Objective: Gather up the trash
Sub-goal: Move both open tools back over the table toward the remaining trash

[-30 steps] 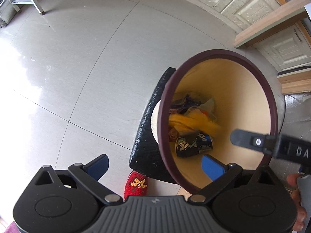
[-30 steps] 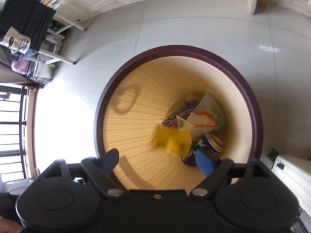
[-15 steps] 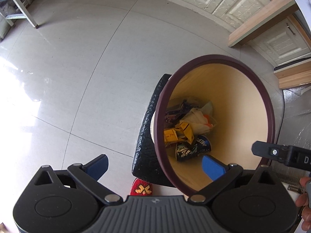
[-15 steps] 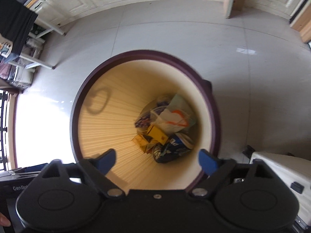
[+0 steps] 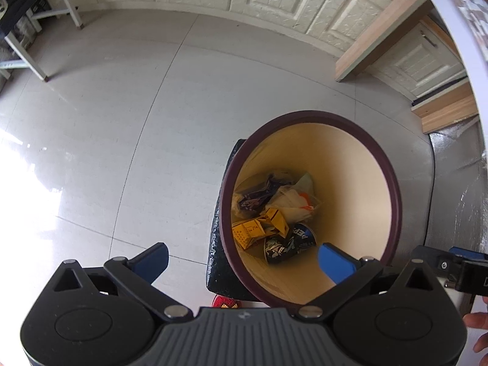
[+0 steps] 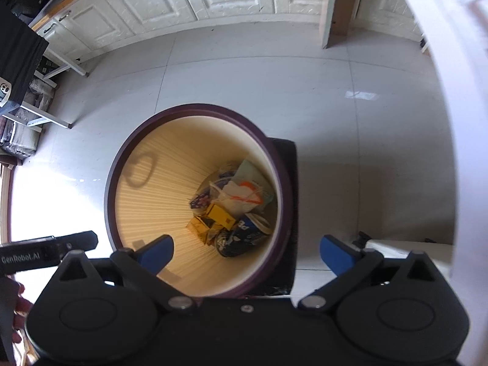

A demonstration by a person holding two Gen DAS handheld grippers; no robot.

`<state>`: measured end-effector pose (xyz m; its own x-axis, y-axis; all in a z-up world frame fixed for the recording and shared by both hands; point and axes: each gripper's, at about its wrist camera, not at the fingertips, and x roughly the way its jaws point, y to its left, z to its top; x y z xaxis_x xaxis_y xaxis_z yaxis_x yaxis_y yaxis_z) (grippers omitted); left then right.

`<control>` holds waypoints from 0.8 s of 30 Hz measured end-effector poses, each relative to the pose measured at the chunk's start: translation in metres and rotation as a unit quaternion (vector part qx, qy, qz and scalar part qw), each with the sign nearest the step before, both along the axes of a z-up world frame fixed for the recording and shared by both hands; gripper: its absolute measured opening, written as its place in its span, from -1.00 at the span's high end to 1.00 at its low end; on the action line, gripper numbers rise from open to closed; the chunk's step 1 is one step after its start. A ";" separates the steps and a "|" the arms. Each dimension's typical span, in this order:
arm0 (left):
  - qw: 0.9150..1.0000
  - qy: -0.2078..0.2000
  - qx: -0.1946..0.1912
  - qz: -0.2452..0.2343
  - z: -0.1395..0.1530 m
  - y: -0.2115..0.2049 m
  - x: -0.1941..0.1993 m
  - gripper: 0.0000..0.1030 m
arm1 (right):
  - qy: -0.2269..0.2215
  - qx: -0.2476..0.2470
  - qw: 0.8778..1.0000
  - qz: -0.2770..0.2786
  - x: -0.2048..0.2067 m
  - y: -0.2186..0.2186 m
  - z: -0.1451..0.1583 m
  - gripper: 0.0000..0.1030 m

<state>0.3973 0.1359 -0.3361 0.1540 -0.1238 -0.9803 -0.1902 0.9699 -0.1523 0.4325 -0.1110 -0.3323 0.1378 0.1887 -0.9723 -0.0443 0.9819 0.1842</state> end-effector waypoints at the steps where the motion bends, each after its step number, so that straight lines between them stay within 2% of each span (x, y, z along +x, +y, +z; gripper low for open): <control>1: 1.000 -0.003 0.001 -0.005 0.004 -0.001 -0.002 -1.00 | -0.005 -0.003 1.000 0.002 -0.003 -0.002 0.004 -1.00; 6: 0.999 -0.014 0.017 -0.033 0.019 -0.008 -0.012 -1.00 | -0.024 -0.015 1.000 0.005 -0.015 -0.008 0.020 -1.00; 12: 0.998 -0.036 0.023 -0.045 0.047 -0.009 -0.030 -1.00 | -0.055 -0.026 0.998 0.011 -0.033 -0.009 0.044 -1.00; 18: 0.995 -0.084 0.022 -0.041 0.095 -0.007 -0.051 -1.00 | -0.106 -0.019 0.994 0.016 -0.057 -0.006 0.089 -1.00; 24: 0.988 -0.143 0.025 -0.045 0.149 -0.009 -0.071 -1.00 | -0.163 -0.029 0.986 0.022 -0.084 -0.010 0.140 -1.00</control>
